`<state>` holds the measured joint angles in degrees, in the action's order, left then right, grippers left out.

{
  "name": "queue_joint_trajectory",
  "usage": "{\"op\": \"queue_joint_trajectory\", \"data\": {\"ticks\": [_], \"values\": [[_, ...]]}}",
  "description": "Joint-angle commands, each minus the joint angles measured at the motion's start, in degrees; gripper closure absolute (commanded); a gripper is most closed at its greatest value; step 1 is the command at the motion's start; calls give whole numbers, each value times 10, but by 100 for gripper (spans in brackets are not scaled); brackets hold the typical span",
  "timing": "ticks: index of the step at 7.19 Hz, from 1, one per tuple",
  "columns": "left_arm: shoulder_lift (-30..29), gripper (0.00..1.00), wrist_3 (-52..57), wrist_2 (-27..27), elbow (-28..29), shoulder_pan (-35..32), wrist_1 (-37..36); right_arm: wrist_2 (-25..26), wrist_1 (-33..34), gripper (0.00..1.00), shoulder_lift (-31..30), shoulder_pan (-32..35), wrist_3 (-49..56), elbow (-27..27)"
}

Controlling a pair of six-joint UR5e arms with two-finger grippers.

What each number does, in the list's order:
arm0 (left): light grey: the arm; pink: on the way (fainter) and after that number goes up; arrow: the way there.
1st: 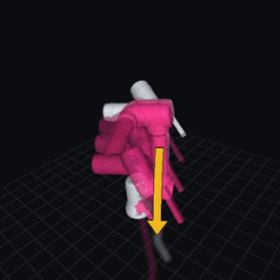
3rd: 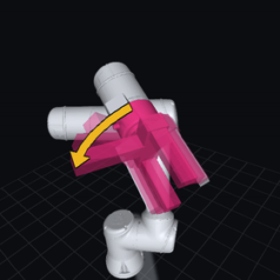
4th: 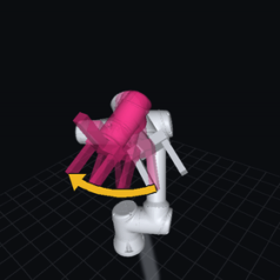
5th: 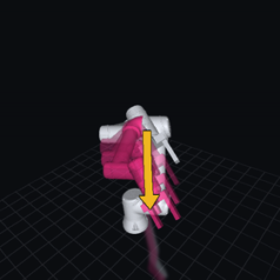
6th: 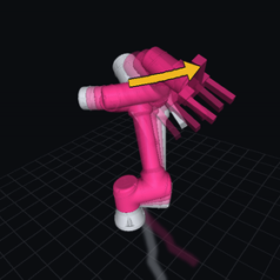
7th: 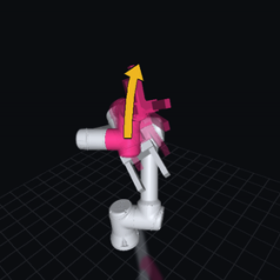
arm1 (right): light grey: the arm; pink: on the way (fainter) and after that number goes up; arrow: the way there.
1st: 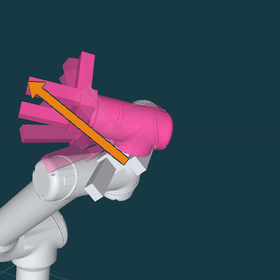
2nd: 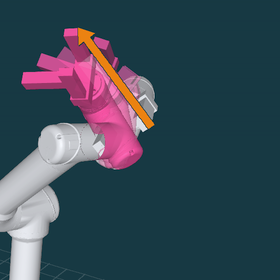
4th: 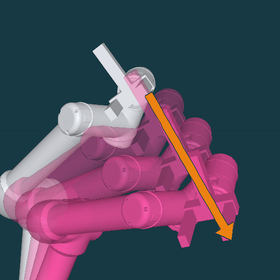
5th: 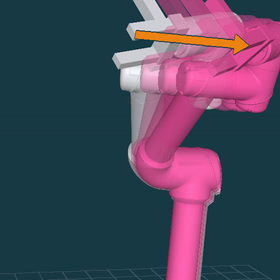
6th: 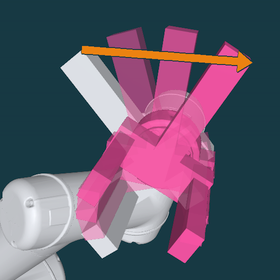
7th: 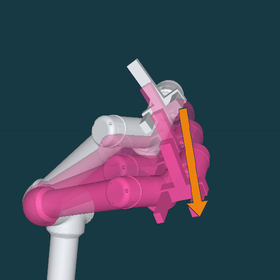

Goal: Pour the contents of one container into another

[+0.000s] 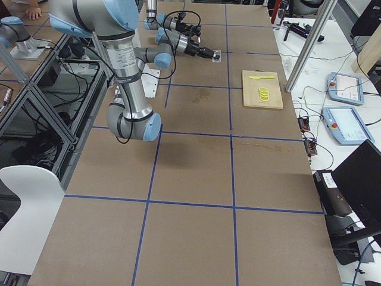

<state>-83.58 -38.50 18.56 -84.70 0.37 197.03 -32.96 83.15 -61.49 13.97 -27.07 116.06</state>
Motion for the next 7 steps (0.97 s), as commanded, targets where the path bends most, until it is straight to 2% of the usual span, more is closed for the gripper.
{"op": "queue_joint_trajectory", "data": {"ticks": [1,4,7], "values": [[-4,100,1,15,5,1,-3,0,0,100,-1,0,0,0],[-4,100,0,53,5,1,-3,0,0,100,-2,0,0,0],[-4,100,-3,60,7,1,-3,0,0,100,-5,-1,0,0]]}}
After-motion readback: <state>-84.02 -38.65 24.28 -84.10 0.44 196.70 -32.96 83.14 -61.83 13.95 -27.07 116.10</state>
